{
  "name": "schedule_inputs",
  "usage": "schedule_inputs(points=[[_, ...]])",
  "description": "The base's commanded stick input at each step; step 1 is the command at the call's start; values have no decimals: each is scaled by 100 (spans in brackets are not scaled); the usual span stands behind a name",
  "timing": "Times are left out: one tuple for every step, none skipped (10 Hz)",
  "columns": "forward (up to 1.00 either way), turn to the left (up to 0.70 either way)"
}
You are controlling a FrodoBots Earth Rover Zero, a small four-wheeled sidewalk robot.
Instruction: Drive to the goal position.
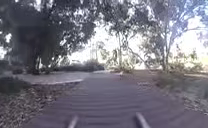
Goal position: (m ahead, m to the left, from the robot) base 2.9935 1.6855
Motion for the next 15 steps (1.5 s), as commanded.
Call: schedule_inputs(points=[[100, 0], [100, 0], [100, 0], [100, 0], [100, 0], [100, 0], [100, 0], [100, 0], [100, 0], [100, 0], [100, 0], [100, 0], [100, 0], [100, 0], [100, 0]])
